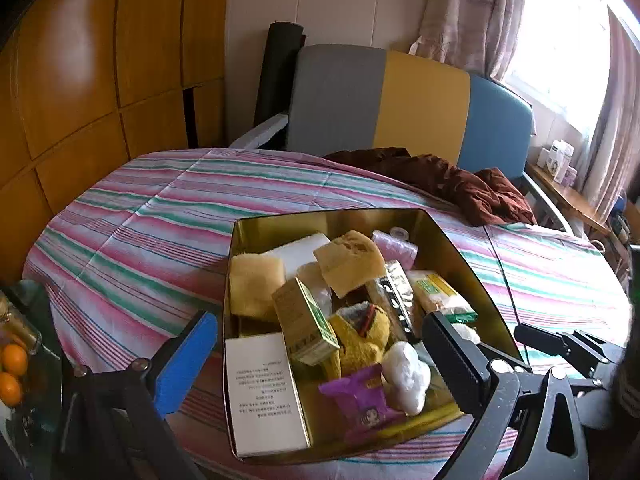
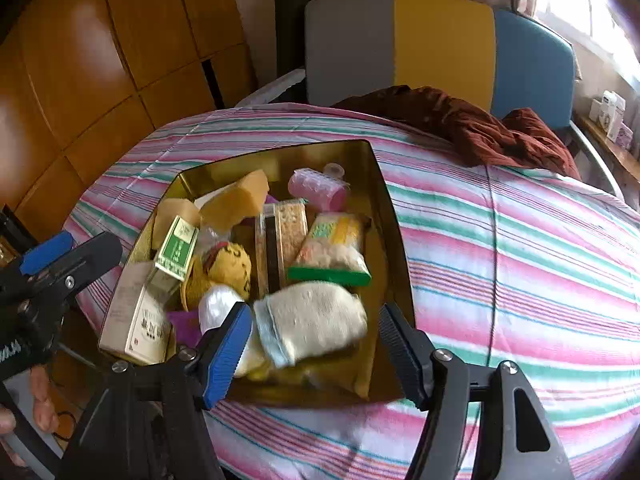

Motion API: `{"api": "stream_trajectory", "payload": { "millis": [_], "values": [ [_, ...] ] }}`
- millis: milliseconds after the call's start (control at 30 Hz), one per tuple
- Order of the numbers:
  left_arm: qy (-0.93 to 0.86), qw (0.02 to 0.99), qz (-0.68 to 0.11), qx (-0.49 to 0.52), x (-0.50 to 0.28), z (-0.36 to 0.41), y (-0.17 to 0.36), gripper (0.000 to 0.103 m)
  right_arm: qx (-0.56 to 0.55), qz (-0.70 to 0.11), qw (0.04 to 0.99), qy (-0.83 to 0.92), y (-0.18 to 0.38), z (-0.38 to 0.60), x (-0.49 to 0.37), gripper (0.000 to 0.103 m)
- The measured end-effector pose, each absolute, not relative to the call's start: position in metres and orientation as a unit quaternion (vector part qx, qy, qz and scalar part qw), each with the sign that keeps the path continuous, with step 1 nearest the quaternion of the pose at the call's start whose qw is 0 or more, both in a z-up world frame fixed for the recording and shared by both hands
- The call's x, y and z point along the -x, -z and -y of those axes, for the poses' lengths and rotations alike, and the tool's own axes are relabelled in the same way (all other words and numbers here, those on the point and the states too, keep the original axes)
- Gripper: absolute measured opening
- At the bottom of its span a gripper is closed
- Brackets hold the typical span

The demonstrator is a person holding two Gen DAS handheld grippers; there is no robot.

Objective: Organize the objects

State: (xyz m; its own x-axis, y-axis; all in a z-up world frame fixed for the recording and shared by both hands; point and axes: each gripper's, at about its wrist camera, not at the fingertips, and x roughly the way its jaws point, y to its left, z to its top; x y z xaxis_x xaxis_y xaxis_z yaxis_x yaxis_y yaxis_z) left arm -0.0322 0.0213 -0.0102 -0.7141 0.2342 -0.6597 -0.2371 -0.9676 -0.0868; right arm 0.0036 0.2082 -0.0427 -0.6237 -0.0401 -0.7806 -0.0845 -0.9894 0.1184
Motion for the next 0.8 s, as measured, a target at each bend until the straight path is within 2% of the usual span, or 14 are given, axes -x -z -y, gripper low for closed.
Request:
{"api": "stream_trajectory", "payload": {
  "millis": [300,800],
  "values": [
    [-0.931,0.106,-0.002,0.348,0.018,-0.024,0.007,0.103,0.411,-0.059,0.045,-0.908,0.039,-0.205,-0.029,0.067],
    [-0.934,0.1,-0.004,0.343,0.004,-0.027,0.007,0.101,0.392,-0.047,0.089,-0.915,0.041,-0.207,-0.024,0.067]
  ]
}}
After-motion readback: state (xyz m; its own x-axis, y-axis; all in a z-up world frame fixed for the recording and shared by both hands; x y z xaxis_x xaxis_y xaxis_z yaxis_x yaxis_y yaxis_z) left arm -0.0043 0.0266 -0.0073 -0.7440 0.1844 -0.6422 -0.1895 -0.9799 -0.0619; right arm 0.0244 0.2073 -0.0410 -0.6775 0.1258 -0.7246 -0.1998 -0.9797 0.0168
